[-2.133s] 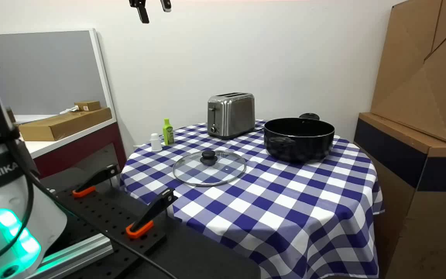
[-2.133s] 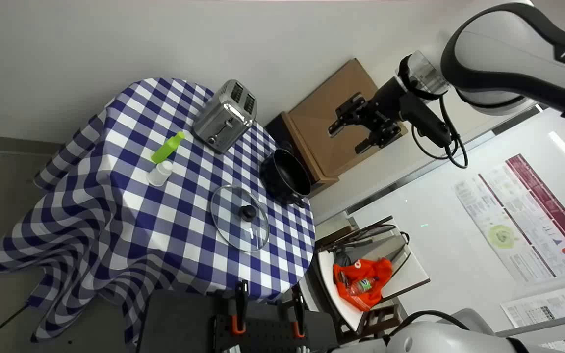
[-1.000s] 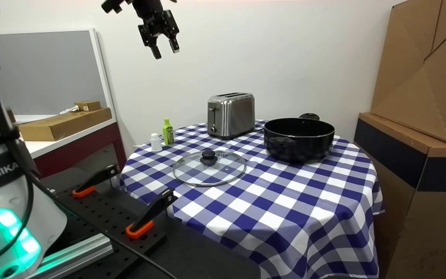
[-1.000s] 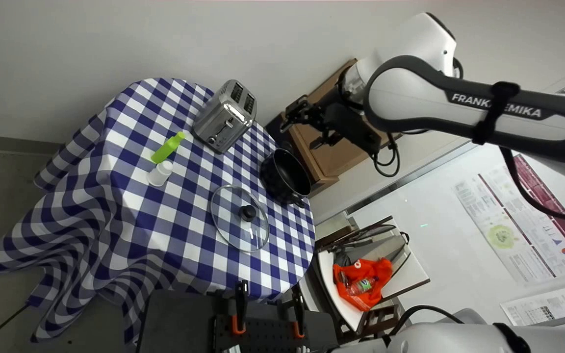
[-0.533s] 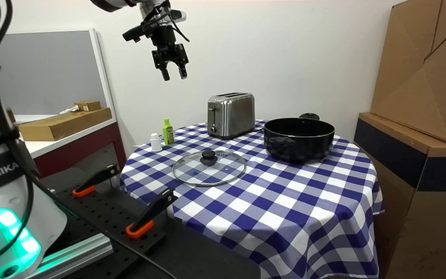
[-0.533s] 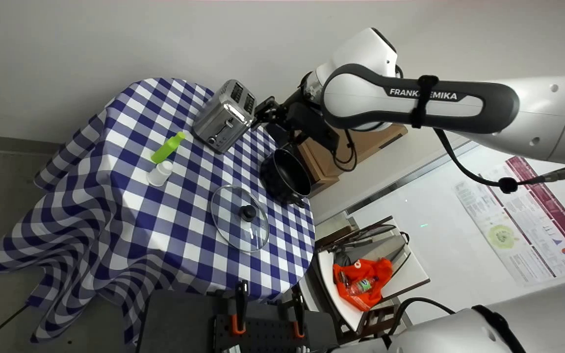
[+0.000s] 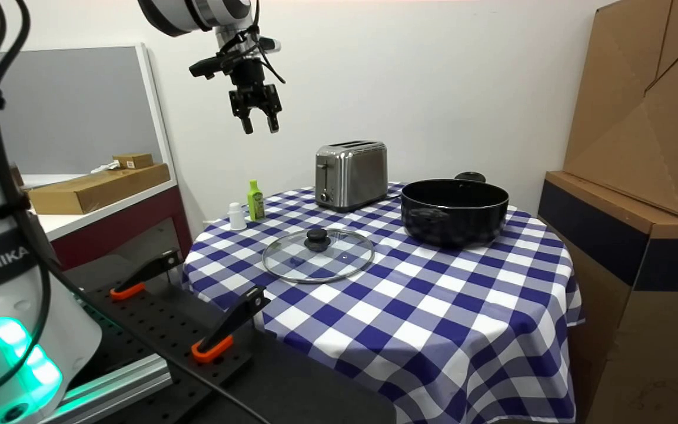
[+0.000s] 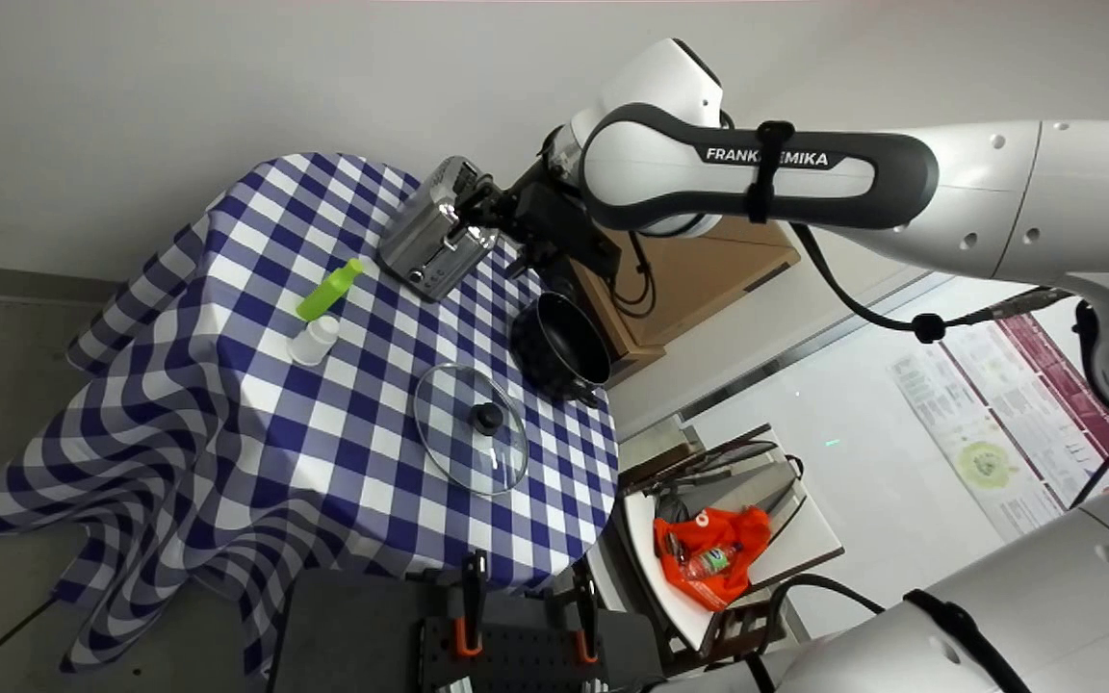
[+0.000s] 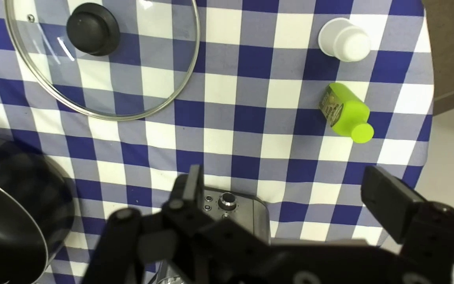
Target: Move the green bottle to the right
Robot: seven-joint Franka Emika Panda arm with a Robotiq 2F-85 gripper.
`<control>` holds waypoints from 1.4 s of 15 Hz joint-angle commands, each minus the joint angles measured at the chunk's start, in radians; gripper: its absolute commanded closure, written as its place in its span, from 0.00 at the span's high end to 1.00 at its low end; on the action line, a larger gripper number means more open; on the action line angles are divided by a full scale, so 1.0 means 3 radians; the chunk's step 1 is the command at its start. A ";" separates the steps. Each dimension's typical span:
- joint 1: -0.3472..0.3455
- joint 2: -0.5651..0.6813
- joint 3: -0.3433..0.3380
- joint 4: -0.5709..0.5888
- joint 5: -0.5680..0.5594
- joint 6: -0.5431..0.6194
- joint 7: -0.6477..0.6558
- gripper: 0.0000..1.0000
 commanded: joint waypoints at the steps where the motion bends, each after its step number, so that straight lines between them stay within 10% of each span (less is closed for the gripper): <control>1: 0.0197 0.0096 -0.0068 0.0069 0.0044 0.0059 -0.0013 1.00; 21: 0.0767 0.1164 -0.0512 0.0790 -0.0020 0.0252 0.0117 1.00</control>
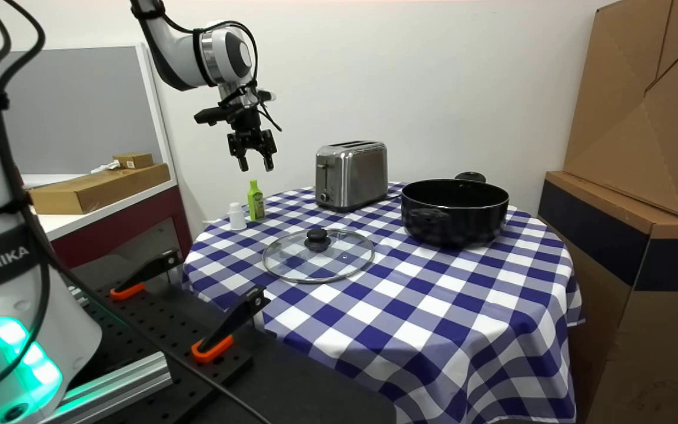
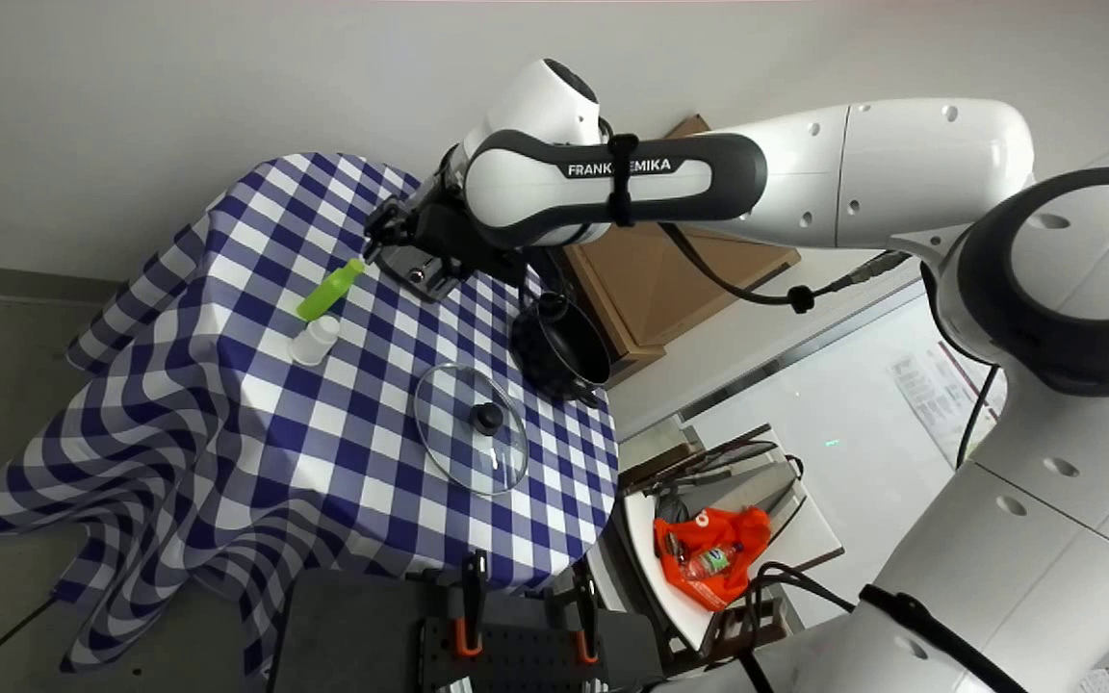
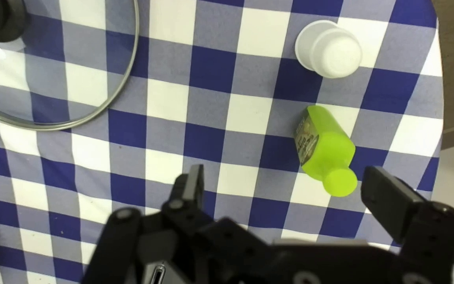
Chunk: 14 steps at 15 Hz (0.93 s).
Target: Move the green bottle to the right
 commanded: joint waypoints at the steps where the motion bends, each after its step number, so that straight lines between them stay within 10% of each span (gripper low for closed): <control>1: 0.0119 0.0170 -0.0076 0.0220 0.0071 0.0040 0.0079 1.00; 14: 0.0223 0.0495 -0.0131 0.0481 0.0110 0.0020 0.0095 1.00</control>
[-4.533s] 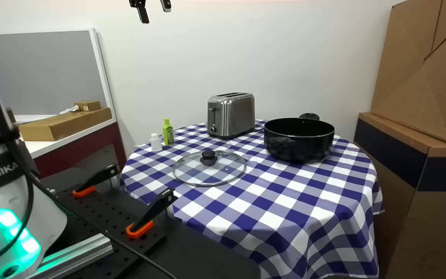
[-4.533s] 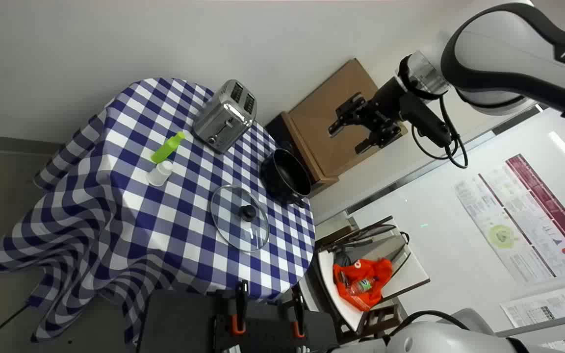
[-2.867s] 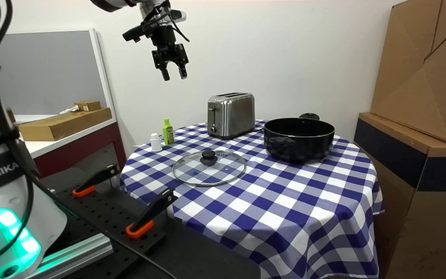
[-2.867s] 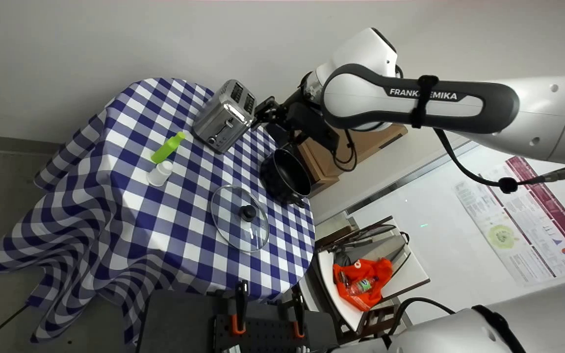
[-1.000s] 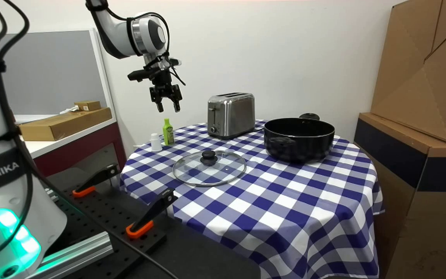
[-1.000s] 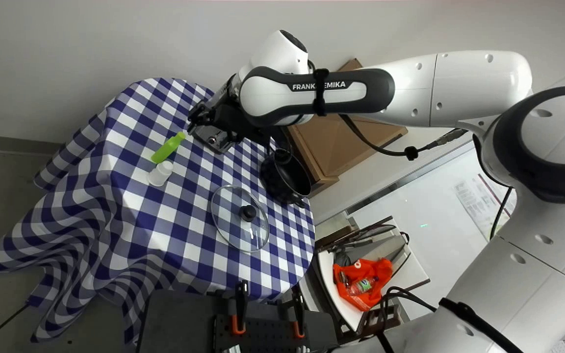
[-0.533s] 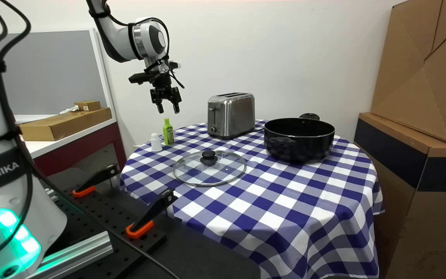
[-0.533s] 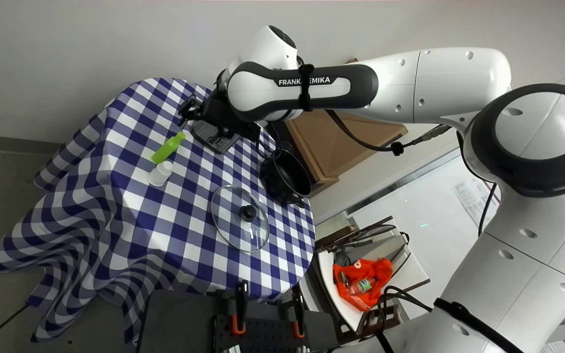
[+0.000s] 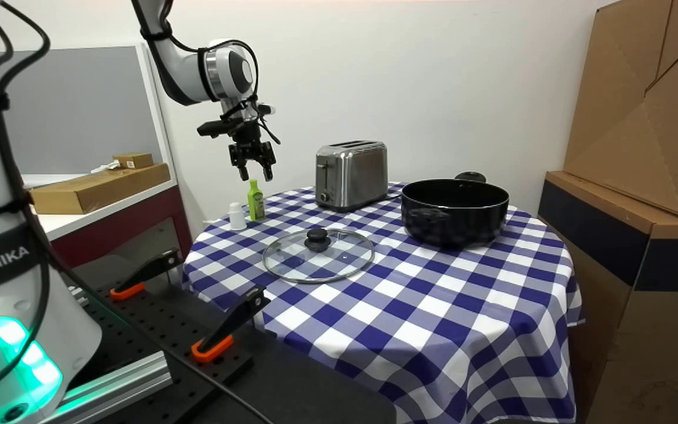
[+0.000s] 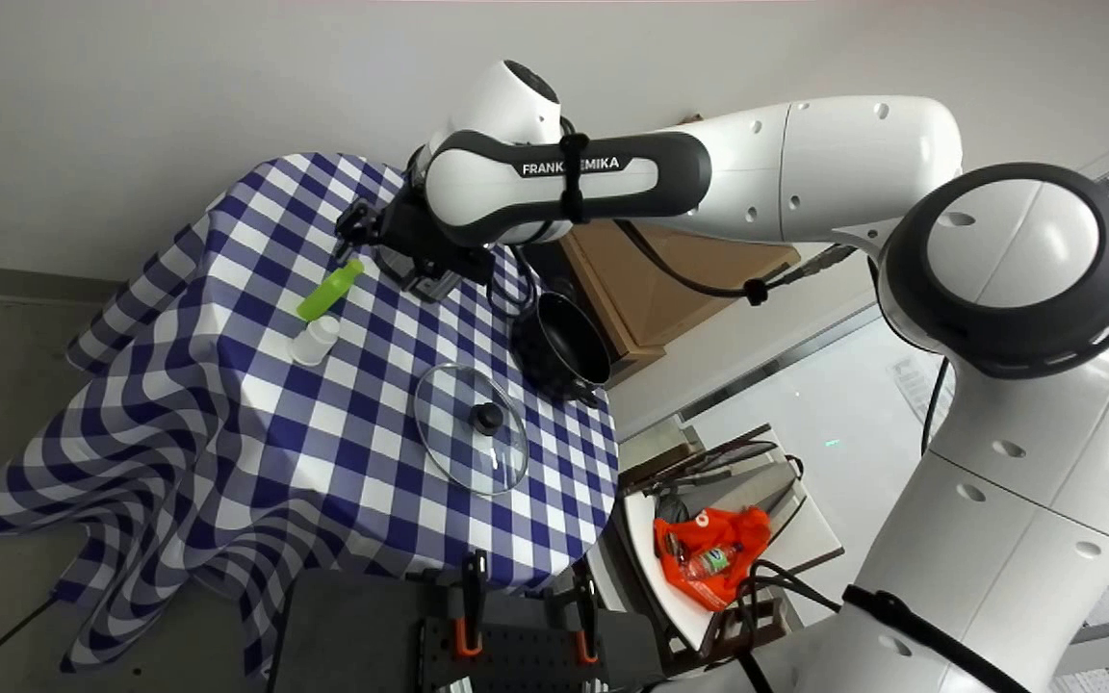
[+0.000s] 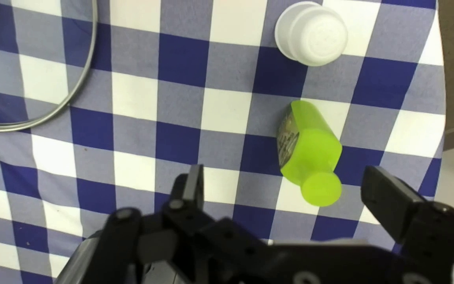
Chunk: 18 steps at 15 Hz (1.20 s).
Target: Move the green bottle to the right
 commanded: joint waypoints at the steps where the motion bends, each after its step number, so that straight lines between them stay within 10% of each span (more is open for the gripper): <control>1: 0.0099 0.0129 -0.0074 0.0148 0.0076 0.0022 0.0030 1.00; 12: 0.0192 0.0398 -0.0134 0.0376 0.0087 -0.0002 0.0101 1.00; 18: 0.0237 0.0522 -0.0160 0.0498 0.0093 -0.0002 0.0145 0.55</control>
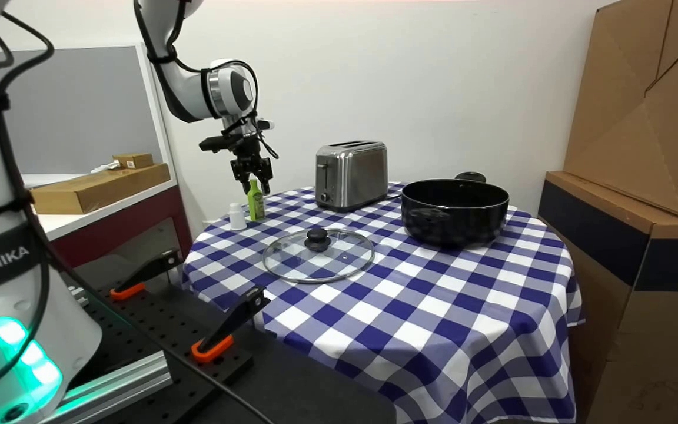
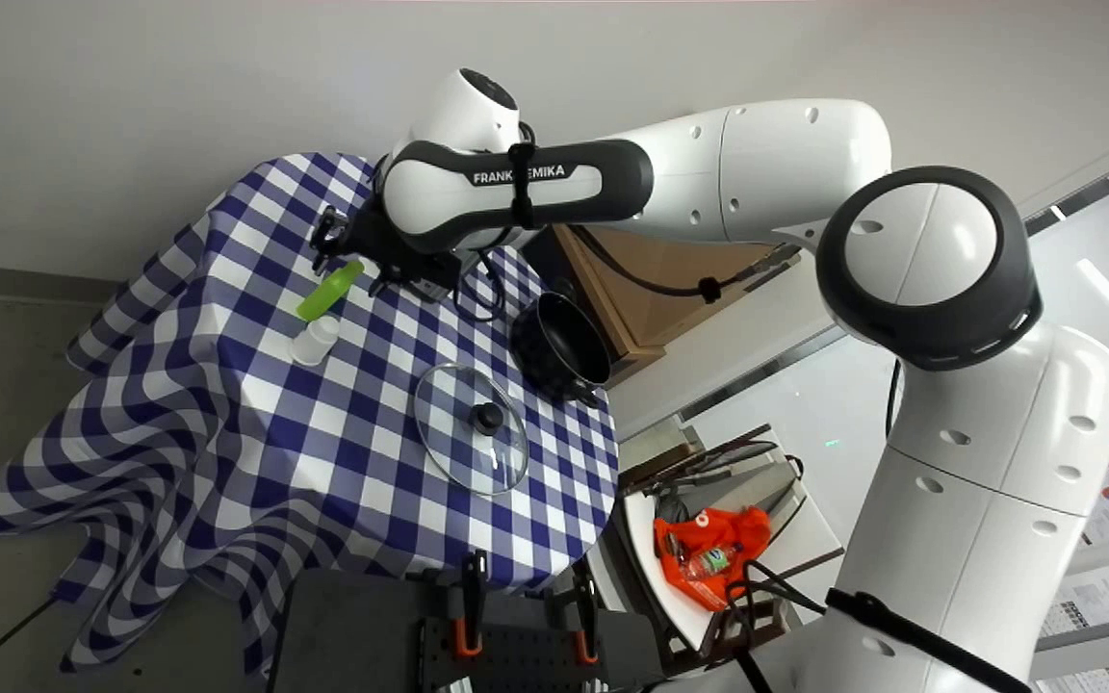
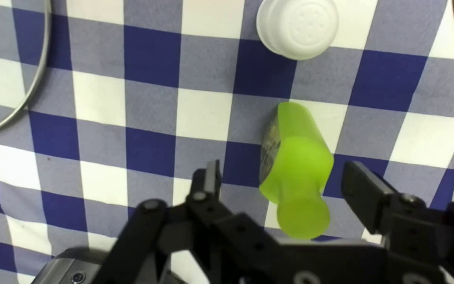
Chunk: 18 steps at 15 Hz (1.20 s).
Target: Move the green bottle to the right
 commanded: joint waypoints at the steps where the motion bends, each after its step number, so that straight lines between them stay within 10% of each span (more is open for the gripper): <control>1: 0.0082 0.0124 -0.0068 0.0155 0.0089 -0.0003 0.0034 0.46; 6: 0.0072 0.0056 -0.0043 0.0118 0.0181 -0.0007 0.0035 0.09; 18: -0.0381 -0.1369 -0.0277 -0.0859 0.0191 -0.0437 -0.0005 0.08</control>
